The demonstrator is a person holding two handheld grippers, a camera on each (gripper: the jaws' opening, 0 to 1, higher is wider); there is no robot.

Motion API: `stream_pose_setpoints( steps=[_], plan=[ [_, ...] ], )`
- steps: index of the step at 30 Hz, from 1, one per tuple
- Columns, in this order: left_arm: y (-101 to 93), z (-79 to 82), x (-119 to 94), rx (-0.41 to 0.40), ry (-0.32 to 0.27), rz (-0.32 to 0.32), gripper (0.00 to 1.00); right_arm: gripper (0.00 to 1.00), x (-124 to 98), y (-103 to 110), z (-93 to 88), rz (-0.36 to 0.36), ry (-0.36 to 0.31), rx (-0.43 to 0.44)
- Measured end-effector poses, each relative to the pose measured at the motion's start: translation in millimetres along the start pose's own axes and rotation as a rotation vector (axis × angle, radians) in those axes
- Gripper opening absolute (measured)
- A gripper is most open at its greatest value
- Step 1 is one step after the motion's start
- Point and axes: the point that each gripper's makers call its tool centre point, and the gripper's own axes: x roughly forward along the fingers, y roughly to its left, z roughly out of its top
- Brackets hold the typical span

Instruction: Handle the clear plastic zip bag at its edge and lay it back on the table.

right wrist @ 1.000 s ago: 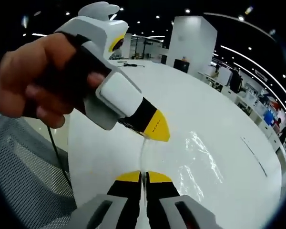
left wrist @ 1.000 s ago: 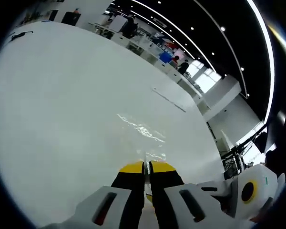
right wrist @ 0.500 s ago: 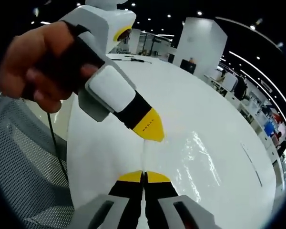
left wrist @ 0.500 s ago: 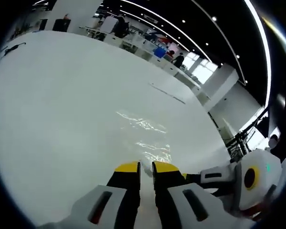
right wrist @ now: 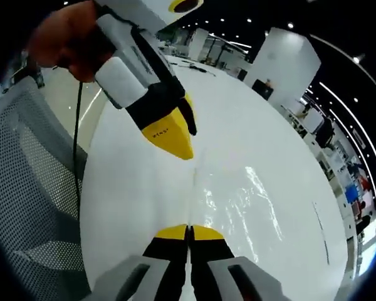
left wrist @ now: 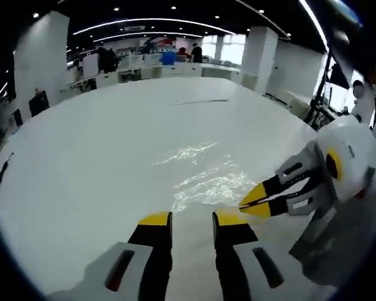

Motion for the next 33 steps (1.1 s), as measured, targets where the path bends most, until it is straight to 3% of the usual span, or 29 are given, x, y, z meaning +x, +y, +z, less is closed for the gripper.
stream_pose_setpoints(
  steps=[2, 7, 10, 13, 17, 20, 26, 30, 33],
  plan=[
    [-1.2, -1.9, 2.0, 0.085, 0.018, -0.011, 0.24, 0.00, -0.1, -1.2, -2.2, 0.003, 0.003, -0.003],
    [-11.1, -2.4, 5.6, 0.161, 0.015, -0.026, 0.25, 0.00, -0.7, -4.6, -10.4, 0.010, 0.008, -0.016],
    [-18.0, -0.7, 10.2, 0.269, 0.019, -0.036, 0.26, 0.00, -3.7, -4.4, -16.8, 0.017, 0.015, -0.021],
    [-28.3, 2.6, 11.1, 0.325, 0.016, -0.050, 0.27, 0.00, -3.2, -4.3, -21.5, 0.022, 0.024, -0.022],
    [-36.5, 7.3, 16.5, 0.385, 0.014, -0.072, 0.27, 0.00, -7.2, -2.6, -22.3, 0.025, 0.028, -0.024],
    [-37.2, 4.7, 22.4, 0.499, 0.040, -0.074, 0.27, 0.00, -5.1, -3.5, -23.0, 0.028, 0.027, -0.027],
    [-44.7, 3.4, 27.8, 0.596, 0.052, -0.098, 0.27, 0.00, -10.1, -4.2, -21.3, 0.019, 0.025, -0.047],
    [-50.4, -0.4, 29.6, 0.705, 0.075, -0.108, 0.19, 0.00, -10.1, -3.9, -25.4, 0.015, 0.026, -0.038],
    [-54.6, -5.2, 30.3, 0.720, 0.085, -0.123, 0.09, 0.00, -9.5, -4.3, -28.5, 0.015, 0.032, -0.036]
  ],
)
